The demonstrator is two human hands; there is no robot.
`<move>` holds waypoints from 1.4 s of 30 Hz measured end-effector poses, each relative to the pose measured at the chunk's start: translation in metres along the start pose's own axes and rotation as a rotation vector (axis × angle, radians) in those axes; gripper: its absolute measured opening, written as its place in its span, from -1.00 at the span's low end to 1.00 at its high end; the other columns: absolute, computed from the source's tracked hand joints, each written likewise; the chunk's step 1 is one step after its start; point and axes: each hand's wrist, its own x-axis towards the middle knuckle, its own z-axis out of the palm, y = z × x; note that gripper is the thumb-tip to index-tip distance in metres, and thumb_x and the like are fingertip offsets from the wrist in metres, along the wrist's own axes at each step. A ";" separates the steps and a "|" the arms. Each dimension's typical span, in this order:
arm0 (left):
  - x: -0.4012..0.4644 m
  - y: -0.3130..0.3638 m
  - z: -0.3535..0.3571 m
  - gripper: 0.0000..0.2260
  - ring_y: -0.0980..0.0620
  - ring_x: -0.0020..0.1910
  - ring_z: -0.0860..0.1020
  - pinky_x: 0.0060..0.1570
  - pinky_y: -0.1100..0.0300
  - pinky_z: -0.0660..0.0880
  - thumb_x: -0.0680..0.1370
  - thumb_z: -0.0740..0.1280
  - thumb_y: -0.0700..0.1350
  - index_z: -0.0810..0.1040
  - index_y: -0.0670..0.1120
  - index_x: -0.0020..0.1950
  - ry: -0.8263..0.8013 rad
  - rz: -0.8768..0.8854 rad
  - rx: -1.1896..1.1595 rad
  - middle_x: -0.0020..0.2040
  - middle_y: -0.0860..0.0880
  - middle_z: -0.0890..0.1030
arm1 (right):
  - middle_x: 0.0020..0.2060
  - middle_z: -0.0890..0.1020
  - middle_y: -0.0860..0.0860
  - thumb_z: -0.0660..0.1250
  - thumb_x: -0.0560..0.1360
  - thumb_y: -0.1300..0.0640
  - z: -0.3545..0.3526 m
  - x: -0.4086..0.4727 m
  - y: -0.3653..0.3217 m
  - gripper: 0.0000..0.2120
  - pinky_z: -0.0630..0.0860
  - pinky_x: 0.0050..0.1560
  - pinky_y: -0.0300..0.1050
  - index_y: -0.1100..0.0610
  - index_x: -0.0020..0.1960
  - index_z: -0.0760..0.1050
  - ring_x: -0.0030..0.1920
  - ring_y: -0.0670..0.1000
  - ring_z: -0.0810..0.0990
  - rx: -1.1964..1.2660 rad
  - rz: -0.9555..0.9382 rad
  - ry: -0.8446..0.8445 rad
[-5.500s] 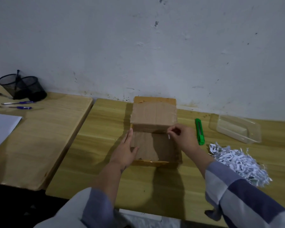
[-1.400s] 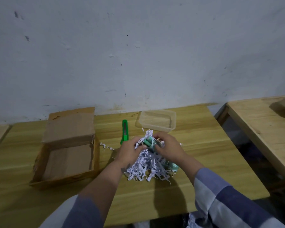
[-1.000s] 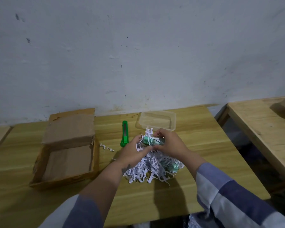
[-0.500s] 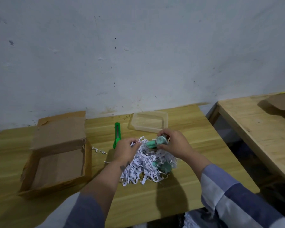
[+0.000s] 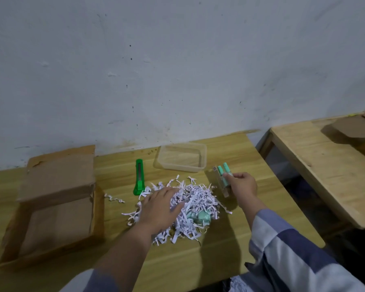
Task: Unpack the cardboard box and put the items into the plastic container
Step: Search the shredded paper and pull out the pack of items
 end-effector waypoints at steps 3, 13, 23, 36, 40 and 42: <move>-0.002 -0.007 0.009 -0.50 0.08 0.47 0.19 0.44 0.03 0.08 0.56 0.07 0.29 0.21 0.17 0.47 -0.020 0.016 0.044 0.49 0.15 0.25 | -0.10 0.66 0.14 0.48 0.36 -0.06 0.004 0.013 0.007 -0.70 0.52 -0.16 -0.02 0.14 -0.11 0.55 -0.19 0.13 0.57 -0.057 0.060 0.018; -0.002 -0.010 0.011 -0.52 0.08 0.48 0.18 0.46 0.00 0.05 0.58 0.02 0.27 0.24 0.17 0.47 -0.005 0.008 0.059 0.49 0.14 0.26 | 0.29 0.39 0.18 0.35 0.48 -0.08 0.005 0.015 0.006 -0.48 0.47 0.10 0.02 0.17 0.34 0.40 0.14 0.25 0.52 -0.378 -0.075 -0.054; -0.011 0.016 0.002 -0.56 0.12 0.41 0.27 0.46 -0.09 -0.06 0.55 -0.06 0.26 0.41 0.20 0.31 0.210 0.257 0.032 0.37 0.15 0.39 | -0.20 0.60 -0.01 0.32 0.48 0.23 0.013 -0.052 0.008 -0.93 0.50 -0.19 -0.19 0.08 -0.10 0.54 -0.20 -0.01 0.56 -0.378 -0.585 -0.288; -0.024 -0.016 0.015 -0.58 0.09 0.54 0.02 0.47 -0.15 -0.21 0.62 0.05 0.15 0.18 0.19 0.49 -0.063 0.120 0.212 0.54 0.15 0.14 | 0.07 0.61 -0.04 0.21 0.41 -0.14 0.006 -0.071 0.048 -0.64 0.48 0.13 -0.01 -0.05 0.13 0.53 0.10 0.05 0.55 -0.821 -0.916 -0.559; -0.023 -0.017 0.015 -0.55 0.11 0.54 -0.03 0.49 -0.12 -0.15 0.61 -0.05 0.20 0.14 0.20 0.50 -0.097 0.119 0.198 0.55 0.18 0.10 | 0.24 0.48 -0.06 0.31 0.41 -0.22 0.006 -0.076 0.048 -0.56 0.30 0.29 0.00 -0.09 0.24 0.50 0.28 0.05 0.38 -0.954 -0.959 -0.529; -0.024 -0.015 0.016 -0.58 0.12 0.54 -0.03 0.49 -0.11 -0.14 0.64 0.01 0.14 0.14 0.19 0.50 -0.092 0.116 0.187 0.54 0.19 0.10 | 0.29 0.43 -0.05 0.34 0.39 -0.24 0.001 -0.077 0.045 -0.56 0.25 0.36 0.06 -0.12 0.23 0.52 0.32 0.05 0.31 -0.928 -1.008 -0.458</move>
